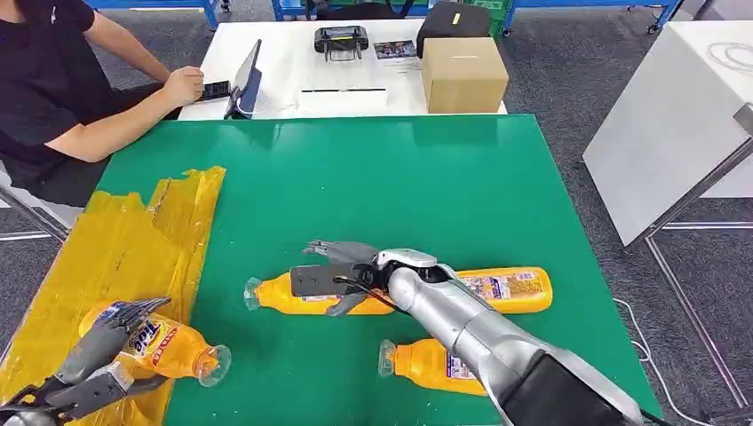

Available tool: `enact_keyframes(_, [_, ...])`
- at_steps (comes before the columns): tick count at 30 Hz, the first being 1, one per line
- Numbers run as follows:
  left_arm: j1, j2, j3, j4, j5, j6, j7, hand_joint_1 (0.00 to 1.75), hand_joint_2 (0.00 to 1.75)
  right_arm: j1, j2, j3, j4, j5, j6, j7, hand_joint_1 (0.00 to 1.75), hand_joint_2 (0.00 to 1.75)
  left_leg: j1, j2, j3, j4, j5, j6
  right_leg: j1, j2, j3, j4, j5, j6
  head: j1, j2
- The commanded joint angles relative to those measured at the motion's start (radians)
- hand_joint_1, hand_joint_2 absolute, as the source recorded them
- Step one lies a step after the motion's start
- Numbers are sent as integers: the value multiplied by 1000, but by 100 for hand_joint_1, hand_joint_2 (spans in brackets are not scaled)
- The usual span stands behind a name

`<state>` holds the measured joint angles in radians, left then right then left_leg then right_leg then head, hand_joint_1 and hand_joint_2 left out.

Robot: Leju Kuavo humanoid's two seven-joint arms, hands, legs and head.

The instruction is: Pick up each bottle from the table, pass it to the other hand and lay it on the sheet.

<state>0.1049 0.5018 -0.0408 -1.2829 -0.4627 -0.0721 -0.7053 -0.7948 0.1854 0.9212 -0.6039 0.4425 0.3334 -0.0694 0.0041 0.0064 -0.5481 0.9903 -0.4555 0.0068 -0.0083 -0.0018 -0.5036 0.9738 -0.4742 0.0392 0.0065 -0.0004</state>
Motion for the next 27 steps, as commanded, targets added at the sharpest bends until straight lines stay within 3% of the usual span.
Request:
enact_keyframes(1, [1,39,-80,41,7,-1,7,0,0,-88,12,116,131,-1,13,6,0,175,0,1,0,0,0,0,0,1,0,0,1,0,0,0])
enact_keyframes(6, [-22,37,-86,94,-47,13,7,0,0,-98,-7,175,125,-24,22,21,0,175,0,-1,-1,0,1,0,-1,-1,-1,-1,1,-1,1,0])
enact_keyframes(15, [-86,-55,-28,187,-152,46,7,0,0,-79,-38,233,109,-31,-26,41,0,175,-1,-2,0,-1,1,0,-2,-1,0,-2,1,0,0,0])
enact_keyframes(21, [-110,-182,17,77,37,40,7,0,0,-19,2,282,192,38,-129,86,0,175,-1,-5,2,-3,2,0,-1,-4,4,-5,1,0,0,0])
enact_keyframes(24, [-148,-286,79,-12,232,-53,7,0,0,39,22,307,245,105,-180,124,0,175,-1,-9,1,-2,2,1,-1,-7,3,-4,1,0,0,0])
enact_keyframes(27, [-162,-343,154,-58,328,-145,7,0,0,53,29,319,268,130,-165,141,5,175,-1,-8,-1,0,1,1,-1,-6,1,-3,0,0,0,0])
